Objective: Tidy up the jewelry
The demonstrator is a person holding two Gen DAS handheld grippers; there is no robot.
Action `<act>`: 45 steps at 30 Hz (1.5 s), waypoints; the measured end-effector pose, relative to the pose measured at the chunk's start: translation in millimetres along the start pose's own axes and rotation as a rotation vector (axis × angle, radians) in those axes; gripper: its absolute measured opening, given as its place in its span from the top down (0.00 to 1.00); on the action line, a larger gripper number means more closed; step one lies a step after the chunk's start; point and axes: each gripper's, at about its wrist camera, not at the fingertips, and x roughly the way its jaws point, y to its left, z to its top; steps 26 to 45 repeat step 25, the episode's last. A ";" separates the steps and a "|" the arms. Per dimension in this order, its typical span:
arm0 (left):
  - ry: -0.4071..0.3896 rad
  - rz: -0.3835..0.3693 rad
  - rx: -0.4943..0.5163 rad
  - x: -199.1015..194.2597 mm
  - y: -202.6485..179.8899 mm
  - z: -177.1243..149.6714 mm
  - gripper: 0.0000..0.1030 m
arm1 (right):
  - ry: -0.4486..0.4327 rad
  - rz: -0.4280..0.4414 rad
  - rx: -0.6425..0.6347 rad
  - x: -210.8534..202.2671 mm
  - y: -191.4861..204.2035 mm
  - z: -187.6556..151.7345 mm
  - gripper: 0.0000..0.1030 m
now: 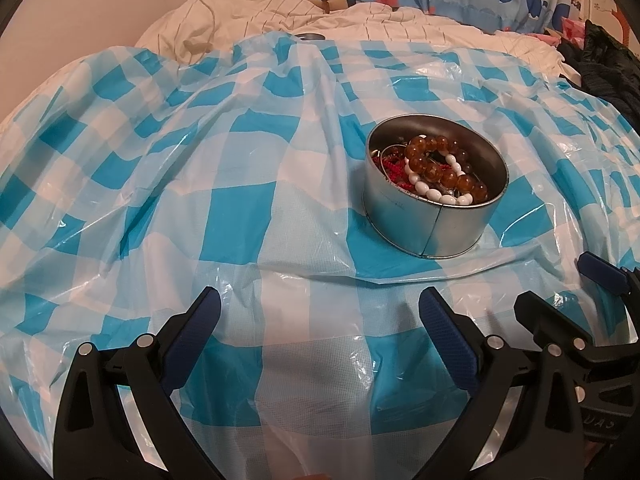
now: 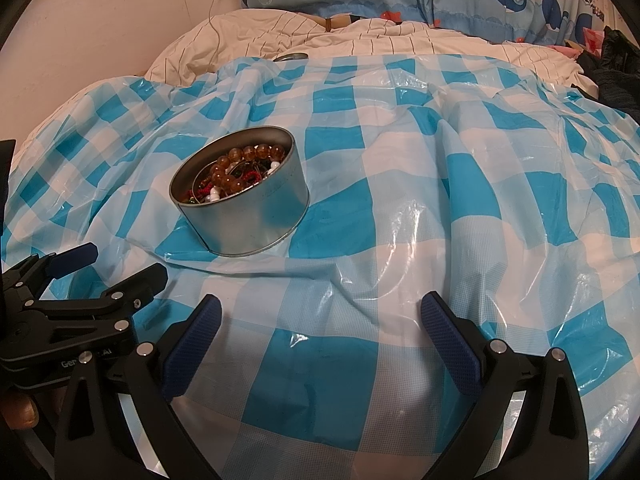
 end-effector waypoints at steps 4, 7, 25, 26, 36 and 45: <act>0.004 0.005 -0.002 0.3 -2.0 -0.1 0.08 | 0.000 0.000 0.000 0.2 0.2 0.0 0.07; 0.019 0.005 -0.011 1.7 -1.8 -0.5 0.08 | 0.000 0.001 0.000 -0.2 -0.2 0.7 0.07; 0.024 -0.067 -0.079 1.1 6.3 -1.4 0.08 | 0.002 0.005 0.003 1.2 0.0 -0.1 0.07; 0.024 -0.067 -0.079 1.1 6.3 -1.4 0.08 | 0.002 0.005 0.003 1.2 0.0 -0.1 0.07; 0.024 -0.067 -0.079 1.1 6.3 -1.4 0.08 | 0.002 0.005 0.003 1.2 0.0 -0.1 0.07; 0.024 -0.067 -0.079 1.1 6.3 -1.4 0.08 | 0.002 0.005 0.003 1.2 0.0 -0.1 0.07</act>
